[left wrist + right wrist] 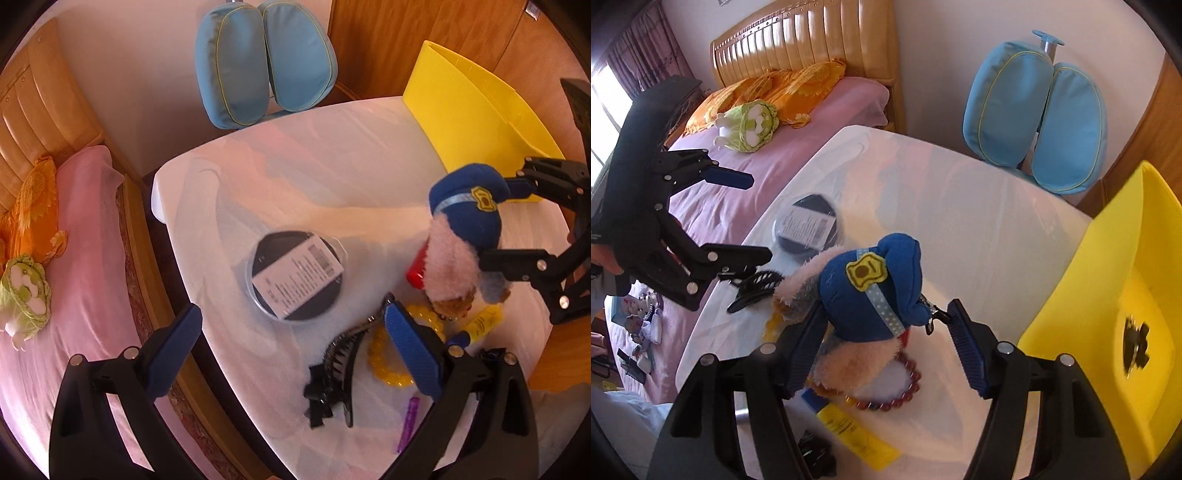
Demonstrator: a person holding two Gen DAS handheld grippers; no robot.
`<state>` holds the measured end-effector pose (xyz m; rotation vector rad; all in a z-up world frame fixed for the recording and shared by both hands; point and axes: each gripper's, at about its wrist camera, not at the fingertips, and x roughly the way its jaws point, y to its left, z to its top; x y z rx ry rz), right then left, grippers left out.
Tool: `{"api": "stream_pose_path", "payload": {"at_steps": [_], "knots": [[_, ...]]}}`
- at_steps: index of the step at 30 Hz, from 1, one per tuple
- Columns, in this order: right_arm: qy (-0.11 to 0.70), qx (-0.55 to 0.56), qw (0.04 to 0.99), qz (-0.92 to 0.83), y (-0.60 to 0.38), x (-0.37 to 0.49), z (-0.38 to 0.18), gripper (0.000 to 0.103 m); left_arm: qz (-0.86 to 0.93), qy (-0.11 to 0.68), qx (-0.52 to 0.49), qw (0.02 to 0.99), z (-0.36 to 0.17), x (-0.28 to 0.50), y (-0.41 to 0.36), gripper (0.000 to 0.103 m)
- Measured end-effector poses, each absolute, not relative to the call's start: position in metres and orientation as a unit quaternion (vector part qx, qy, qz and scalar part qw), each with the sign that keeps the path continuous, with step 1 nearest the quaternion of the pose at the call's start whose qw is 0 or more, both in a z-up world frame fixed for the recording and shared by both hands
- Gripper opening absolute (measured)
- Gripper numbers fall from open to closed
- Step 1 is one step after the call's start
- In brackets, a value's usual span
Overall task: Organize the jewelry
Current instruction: 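Grasp the blue plush toy by its cap with the right gripper, then carry the plush toy into the yellow bin and open the right gripper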
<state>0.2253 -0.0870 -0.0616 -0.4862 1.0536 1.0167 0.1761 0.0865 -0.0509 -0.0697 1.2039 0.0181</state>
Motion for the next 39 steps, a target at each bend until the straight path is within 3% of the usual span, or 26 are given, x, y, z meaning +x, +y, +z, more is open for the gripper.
{"api": "stream_pose_path", "payload": {"at_steps": [13,39], "knots": [[0.489,-0.185,0.739,0.425,-0.196,0.168,-0.046,0.068,-0.052,0.566,0.006,0.823,-0.031,0.158,-0.007,0.096],[0.408,-0.102,0.833,0.36,-0.337,0.234,0.024,0.068,-0.09,0.518,0.086,0.846,0.028,0.24,-0.112,0.096]]}}
